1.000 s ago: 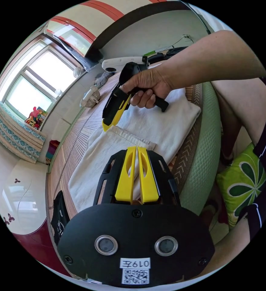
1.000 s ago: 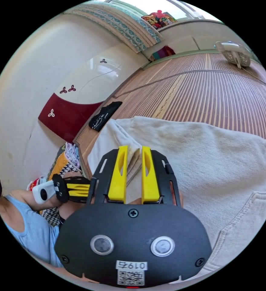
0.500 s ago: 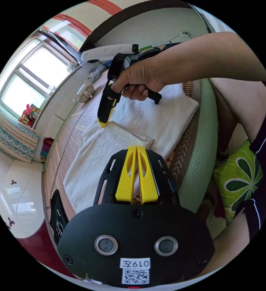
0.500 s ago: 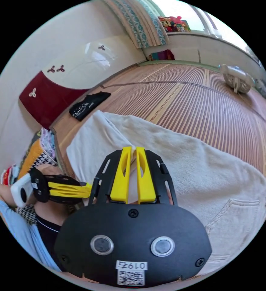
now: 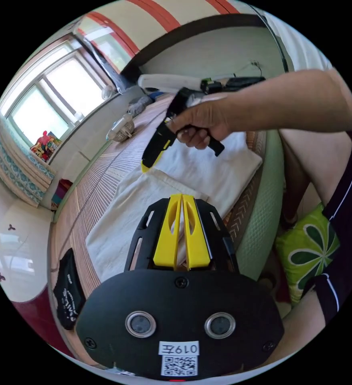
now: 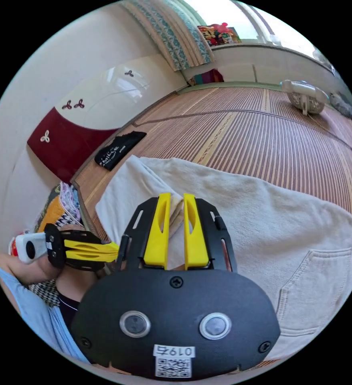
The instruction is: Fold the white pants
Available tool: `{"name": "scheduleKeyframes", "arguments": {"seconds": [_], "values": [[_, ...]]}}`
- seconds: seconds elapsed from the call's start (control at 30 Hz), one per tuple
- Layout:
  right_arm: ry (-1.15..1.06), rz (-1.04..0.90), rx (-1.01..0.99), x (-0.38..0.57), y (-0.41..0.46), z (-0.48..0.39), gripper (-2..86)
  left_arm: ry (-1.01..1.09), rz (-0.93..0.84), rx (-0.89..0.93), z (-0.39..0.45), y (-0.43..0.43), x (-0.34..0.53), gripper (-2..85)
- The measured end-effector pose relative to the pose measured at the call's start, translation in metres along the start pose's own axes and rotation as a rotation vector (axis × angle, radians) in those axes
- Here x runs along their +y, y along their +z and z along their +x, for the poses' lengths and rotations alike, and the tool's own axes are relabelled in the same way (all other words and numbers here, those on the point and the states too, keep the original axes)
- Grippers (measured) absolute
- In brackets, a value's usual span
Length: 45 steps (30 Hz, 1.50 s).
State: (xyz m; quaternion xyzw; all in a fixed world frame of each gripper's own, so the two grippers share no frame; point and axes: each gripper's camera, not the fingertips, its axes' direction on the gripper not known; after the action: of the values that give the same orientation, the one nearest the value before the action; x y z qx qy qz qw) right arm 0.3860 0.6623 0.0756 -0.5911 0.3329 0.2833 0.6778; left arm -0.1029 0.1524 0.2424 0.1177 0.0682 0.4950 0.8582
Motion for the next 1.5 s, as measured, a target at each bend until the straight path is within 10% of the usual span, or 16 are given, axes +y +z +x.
{"name": "scheduleKeyframes", "arguments": {"seconds": [1.5], "values": [[-0.135, -0.307, -0.092, -0.149, 0.196, -0.060, 0.0, 0.078, -0.235, -0.147, -0.011, -0.012, 0.046, 0.8]]}}
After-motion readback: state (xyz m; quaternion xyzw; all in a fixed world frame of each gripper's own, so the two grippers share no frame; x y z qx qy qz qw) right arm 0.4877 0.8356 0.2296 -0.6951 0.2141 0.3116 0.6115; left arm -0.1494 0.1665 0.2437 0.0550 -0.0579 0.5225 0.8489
